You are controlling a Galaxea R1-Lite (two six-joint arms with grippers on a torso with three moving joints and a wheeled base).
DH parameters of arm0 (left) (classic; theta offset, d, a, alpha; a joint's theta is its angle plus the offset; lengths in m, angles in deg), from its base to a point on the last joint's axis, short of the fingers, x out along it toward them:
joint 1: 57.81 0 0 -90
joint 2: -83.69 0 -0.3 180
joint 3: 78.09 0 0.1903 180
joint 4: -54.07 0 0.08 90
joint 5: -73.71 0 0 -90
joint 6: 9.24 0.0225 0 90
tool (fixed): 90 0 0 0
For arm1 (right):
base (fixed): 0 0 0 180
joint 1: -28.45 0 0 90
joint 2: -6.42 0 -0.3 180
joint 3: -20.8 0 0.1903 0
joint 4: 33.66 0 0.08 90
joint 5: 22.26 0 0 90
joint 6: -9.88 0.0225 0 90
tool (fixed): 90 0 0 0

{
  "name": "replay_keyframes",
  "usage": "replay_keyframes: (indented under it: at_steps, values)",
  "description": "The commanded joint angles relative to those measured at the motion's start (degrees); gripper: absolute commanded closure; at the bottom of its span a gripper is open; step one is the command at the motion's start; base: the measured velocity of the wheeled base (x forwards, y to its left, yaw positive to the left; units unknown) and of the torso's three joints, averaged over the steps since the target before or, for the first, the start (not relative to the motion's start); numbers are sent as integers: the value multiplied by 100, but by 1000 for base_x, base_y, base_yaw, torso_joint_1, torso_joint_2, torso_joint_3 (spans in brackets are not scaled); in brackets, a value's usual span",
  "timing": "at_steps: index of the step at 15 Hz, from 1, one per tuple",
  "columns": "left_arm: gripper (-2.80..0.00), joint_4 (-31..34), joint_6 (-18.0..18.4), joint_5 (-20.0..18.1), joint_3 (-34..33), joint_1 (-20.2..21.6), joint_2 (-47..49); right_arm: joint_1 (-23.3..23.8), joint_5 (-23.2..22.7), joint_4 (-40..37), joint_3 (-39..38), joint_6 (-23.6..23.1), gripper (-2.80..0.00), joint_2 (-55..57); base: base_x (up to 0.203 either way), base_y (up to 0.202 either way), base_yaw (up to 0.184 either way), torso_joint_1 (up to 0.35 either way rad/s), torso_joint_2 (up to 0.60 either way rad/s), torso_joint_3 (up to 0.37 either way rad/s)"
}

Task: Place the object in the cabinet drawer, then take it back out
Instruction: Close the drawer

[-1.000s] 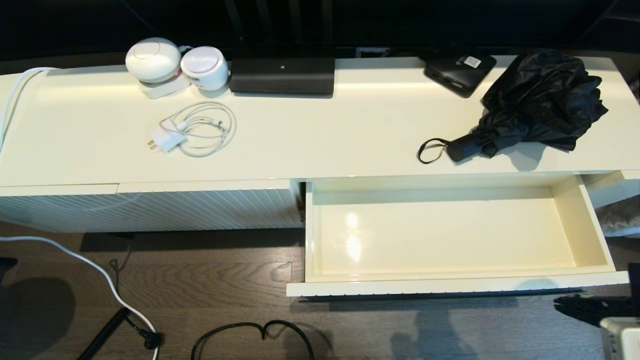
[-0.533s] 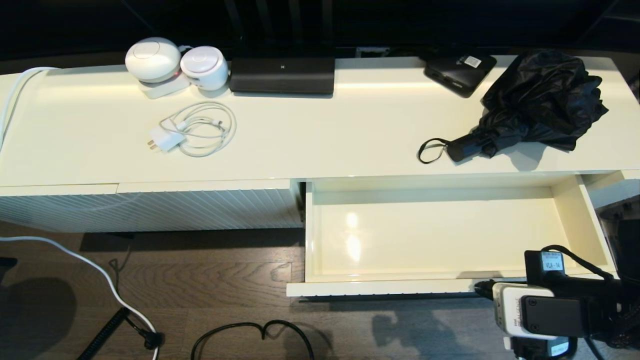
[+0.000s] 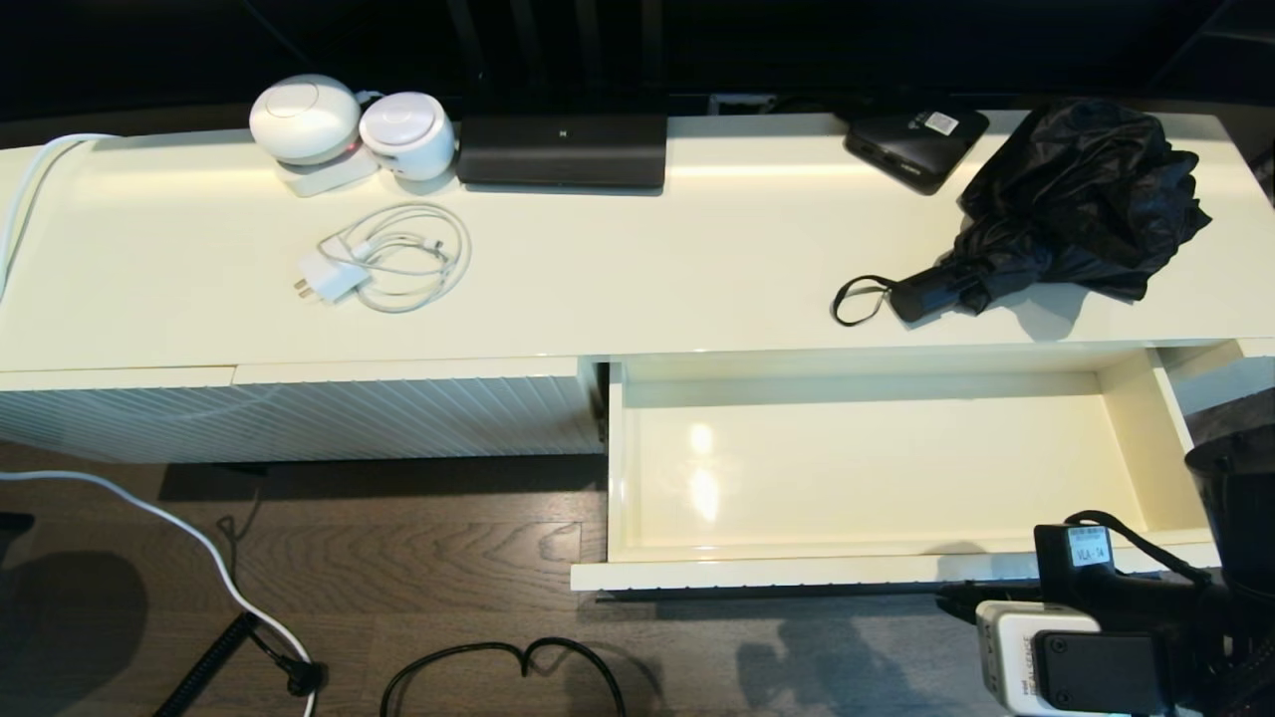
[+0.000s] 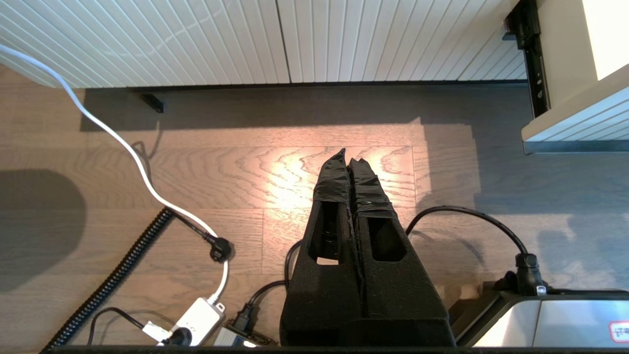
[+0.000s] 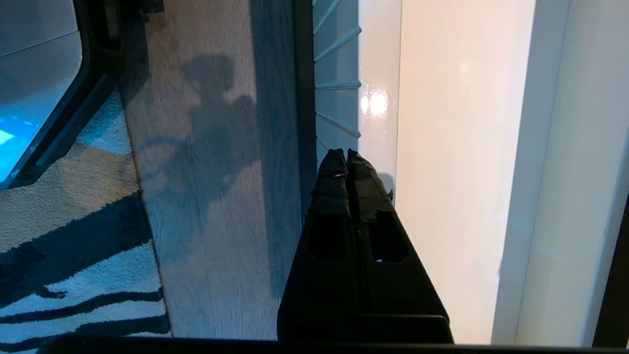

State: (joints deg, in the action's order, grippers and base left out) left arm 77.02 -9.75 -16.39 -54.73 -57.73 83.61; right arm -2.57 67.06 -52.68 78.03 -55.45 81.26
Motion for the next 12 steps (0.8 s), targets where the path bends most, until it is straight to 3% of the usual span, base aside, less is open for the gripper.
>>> replay_keyframes:
  at_steps: [1, 6, 12]
  values:
    - [0, -2, 6, 1, 5, 1, -10, -35, -2, -6, -12, -32, 0, -84, 0, 0, 0, 0, 0, 0]
    - [0, -2, 7, 1, 0, 1, -10, -35, 141, -6, -417, -50, 0, 71, 0, 0, 0, 0, 0, 0]
    - [0, -2, -2, 1, 8, 1, -9, -27, 970, 310, -409, -68, 0, 315, 0, 0, 0, 0, 0, 0]
